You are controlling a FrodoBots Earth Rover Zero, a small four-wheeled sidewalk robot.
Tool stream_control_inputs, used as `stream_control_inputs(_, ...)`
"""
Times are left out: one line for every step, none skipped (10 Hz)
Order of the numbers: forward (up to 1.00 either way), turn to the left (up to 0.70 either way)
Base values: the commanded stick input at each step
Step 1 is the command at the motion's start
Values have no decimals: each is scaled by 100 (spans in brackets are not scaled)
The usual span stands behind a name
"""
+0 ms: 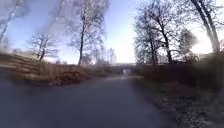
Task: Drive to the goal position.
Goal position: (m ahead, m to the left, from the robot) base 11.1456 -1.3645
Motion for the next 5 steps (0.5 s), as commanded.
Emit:
stream_control_inputs(85,0)
stream_control_inputs(85,1)
stream_control_inputs(85,34)
stream_control_inputs(85,34)
stream_control_inputs(85,34)
